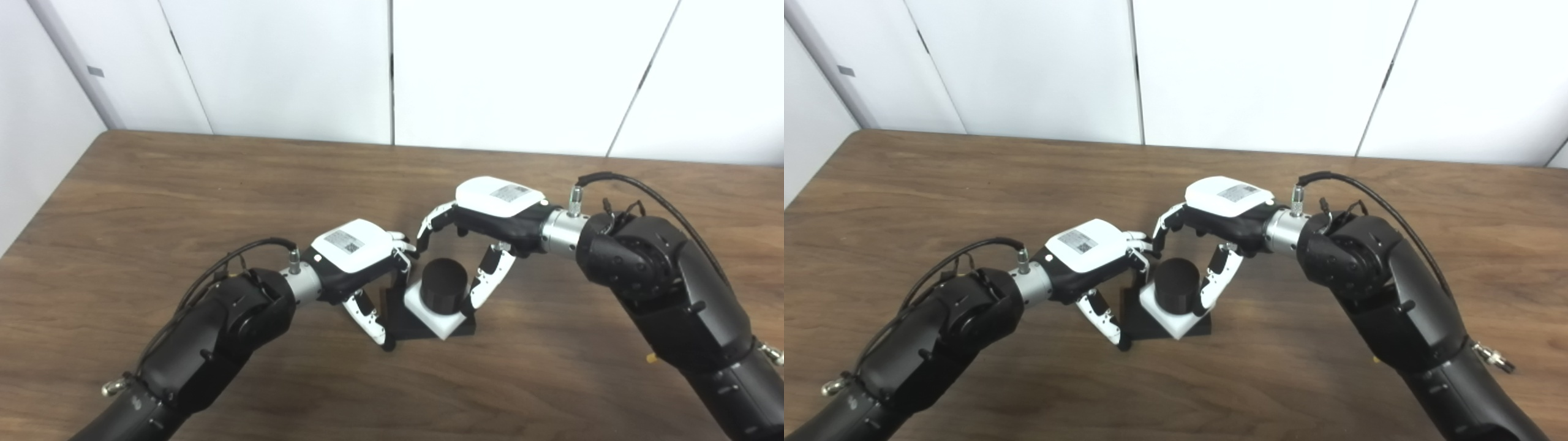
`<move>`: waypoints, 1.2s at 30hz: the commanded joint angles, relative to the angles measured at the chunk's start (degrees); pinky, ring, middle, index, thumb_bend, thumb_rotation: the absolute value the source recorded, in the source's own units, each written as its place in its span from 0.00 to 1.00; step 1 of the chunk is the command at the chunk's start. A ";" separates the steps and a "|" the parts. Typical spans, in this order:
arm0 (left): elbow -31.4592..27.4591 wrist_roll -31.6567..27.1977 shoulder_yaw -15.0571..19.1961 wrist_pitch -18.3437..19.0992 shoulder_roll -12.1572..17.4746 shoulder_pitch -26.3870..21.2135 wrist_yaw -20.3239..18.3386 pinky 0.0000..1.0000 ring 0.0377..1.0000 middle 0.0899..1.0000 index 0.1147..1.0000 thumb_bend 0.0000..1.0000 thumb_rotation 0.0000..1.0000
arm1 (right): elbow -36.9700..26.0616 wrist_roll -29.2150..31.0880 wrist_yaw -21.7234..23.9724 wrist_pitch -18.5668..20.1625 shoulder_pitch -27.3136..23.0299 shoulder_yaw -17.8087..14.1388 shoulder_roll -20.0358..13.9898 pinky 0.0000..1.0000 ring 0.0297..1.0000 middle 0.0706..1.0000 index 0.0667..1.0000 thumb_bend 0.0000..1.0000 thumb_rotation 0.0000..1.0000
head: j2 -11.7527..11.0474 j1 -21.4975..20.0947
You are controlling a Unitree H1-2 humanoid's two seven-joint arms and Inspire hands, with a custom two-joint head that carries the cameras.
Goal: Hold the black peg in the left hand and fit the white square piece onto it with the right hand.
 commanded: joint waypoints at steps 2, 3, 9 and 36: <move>1.17 1.43 -2.41 -0.35 -0.59 0.86 -2.84 0.83 0.92 0.86 0.42 0.52 0.08 | -1.80 0.75 0.05 0.21 -2.39 -0.76 -0.66 0.62 0.79 0.79 0.68 0.86 0.28 | 0.08 0.00; 1.03 1.39 -2.37 -0.19 -0.58 0.90 -2.98 0.83 0.92 0.87 0.42 0.52 0.08 | -1.83 0.76 0.14 0.30 -2.38 -0.78 -0.68 0.63 0.79 0.79 0.68 0.86 0.28 | 0.09 -0.04; 1.25 1.47 -2.44 -0.73 -0.41 0.94 -2.58 0.83 0.93 0.86 0.42 0.52 0.08 | -1.97 0.45 0.44 0.73 -2.23 -0.76 -0.80 0.63 0.79 0.80 0.68 0.86 0.27 | 0.18 0.04; 1.37 1.09 -1.81 -0.67 -0.07 1.20 -2.19 0.83 0.91 0.86 0.42 0.52 0.08 | -8.08 9.76 -13.42 3.41 9.50 -22.87 -4.70 0.65 0.76 0.78 0.66 0.71 0.11 | -0.17 -1.19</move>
